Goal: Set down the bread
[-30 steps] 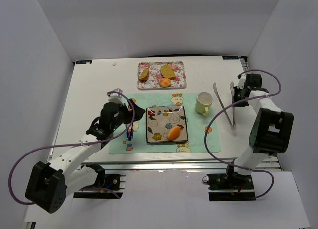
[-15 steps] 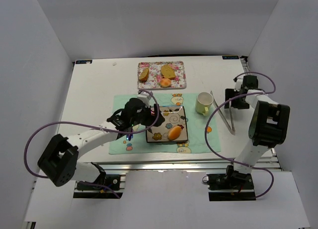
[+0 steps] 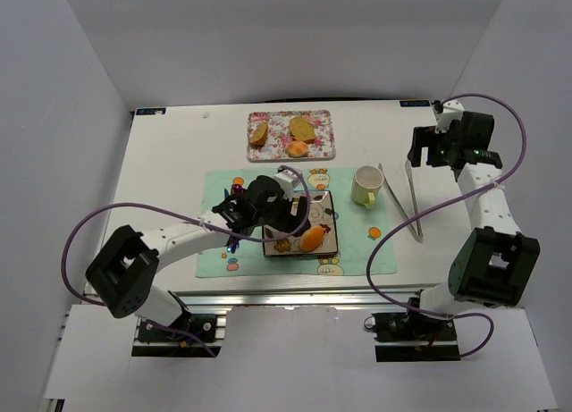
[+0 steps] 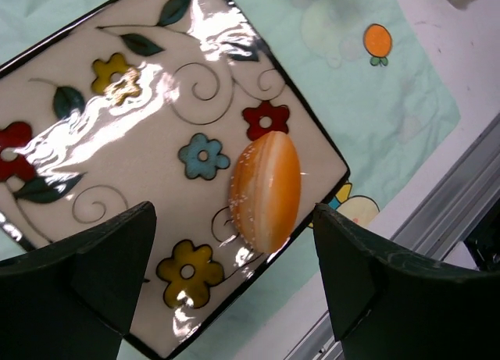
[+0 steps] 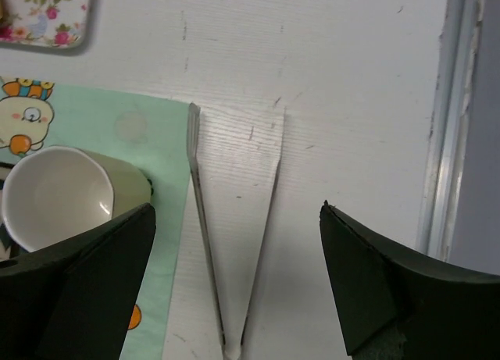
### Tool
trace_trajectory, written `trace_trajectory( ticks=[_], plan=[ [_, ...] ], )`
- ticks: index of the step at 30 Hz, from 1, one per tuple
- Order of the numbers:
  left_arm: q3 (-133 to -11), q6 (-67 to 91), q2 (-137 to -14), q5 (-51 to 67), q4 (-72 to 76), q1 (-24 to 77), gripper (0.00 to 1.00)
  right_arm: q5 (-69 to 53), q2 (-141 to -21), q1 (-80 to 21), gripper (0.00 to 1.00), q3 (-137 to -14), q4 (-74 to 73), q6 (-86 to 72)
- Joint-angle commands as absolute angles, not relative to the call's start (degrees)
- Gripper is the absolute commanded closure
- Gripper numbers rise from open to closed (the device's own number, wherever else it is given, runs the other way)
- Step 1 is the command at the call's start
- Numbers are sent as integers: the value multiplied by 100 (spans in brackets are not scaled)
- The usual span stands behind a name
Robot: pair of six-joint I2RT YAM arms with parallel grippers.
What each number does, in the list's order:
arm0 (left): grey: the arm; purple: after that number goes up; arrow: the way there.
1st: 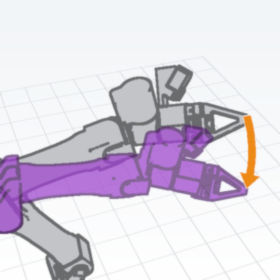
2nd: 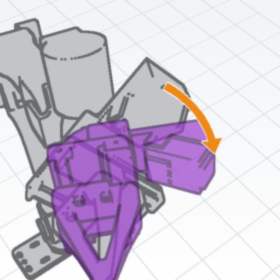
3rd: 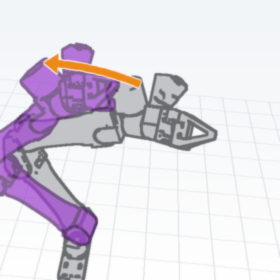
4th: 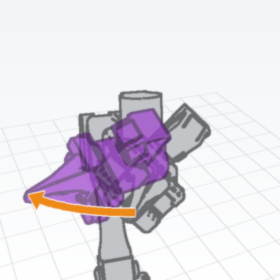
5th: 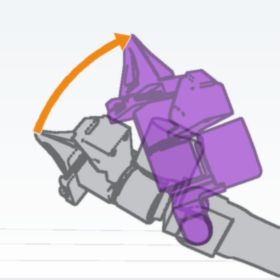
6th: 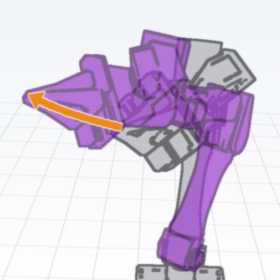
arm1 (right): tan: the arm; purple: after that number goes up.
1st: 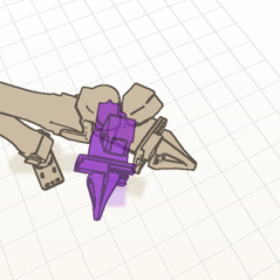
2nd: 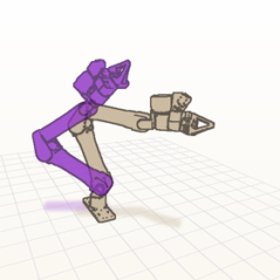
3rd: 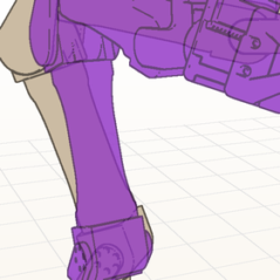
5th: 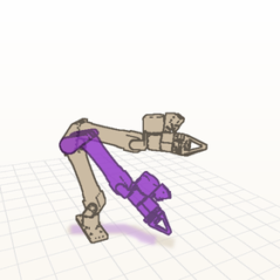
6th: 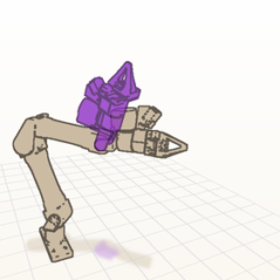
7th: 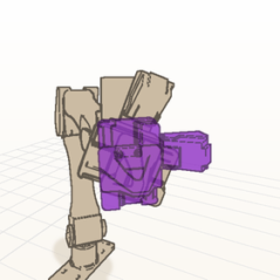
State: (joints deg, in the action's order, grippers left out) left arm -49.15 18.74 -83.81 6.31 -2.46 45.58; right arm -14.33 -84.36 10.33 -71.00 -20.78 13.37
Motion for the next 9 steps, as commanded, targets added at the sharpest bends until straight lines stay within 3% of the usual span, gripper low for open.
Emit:
trace_trajectory(
  ticks=[1,9],
  plan=[
    [-5238,1381,-8420,791,-386,4746,9,-1976,-8245,1037,11,-6909,-1996,1204],
    [-5247,1318,-8464,668,-282,4913,9,-2311,-8060,1037,10,-6944,-1881,1037]
  ],
)
